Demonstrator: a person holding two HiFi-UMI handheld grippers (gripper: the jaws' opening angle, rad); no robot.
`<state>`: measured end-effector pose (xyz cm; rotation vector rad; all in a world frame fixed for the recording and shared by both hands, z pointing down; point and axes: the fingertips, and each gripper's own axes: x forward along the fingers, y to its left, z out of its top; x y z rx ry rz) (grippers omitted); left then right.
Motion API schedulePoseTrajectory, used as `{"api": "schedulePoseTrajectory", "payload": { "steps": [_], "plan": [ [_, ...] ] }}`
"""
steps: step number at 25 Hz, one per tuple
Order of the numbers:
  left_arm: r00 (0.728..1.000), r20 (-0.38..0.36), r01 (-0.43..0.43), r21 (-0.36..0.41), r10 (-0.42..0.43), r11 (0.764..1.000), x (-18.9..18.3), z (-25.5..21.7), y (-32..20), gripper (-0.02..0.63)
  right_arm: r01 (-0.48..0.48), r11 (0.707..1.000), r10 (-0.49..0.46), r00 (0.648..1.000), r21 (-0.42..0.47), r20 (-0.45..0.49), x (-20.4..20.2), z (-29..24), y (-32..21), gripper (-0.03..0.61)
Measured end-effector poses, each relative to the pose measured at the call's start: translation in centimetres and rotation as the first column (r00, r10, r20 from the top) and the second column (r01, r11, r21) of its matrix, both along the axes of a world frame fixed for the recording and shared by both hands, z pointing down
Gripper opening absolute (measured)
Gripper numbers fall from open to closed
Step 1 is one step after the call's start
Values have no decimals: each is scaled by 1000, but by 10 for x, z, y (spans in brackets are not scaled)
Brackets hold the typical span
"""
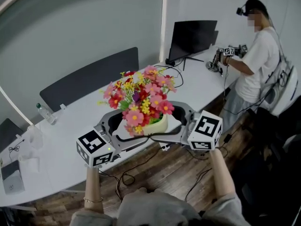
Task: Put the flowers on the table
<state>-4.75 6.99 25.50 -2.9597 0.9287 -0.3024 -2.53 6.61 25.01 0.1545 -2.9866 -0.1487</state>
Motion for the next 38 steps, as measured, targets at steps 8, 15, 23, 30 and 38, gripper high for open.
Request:
{"api": "schedulePoseTrajectory", "payload": {
  "steps": [8,15,23,30,38],
  "plan": [
    [1000,4,-5,-24,5,1000,28,9,-23,433,-8,1000,8,1000,-13,-11,27,9,-23,439],
    [1000,18,-6,-42,6,999,32,17,-48,434,-11,999,10,1000,-33,-13,32,19,-48,439],
    [1000,17,-3,-51,4,999,19,31,-81,433,-10,999,9,1000,-38,-18,18,32,-81,439],
    [1000,14,-6,-59,7,998,5,38,-117,433,-12,999,11,999,-45,-30,4,38,-117,439],
    [1000,8,-18,-75,19,997,-13,47,-148,433,-24,998,21,998,-59,-52,-14,47,-148,439]
  ]
}}
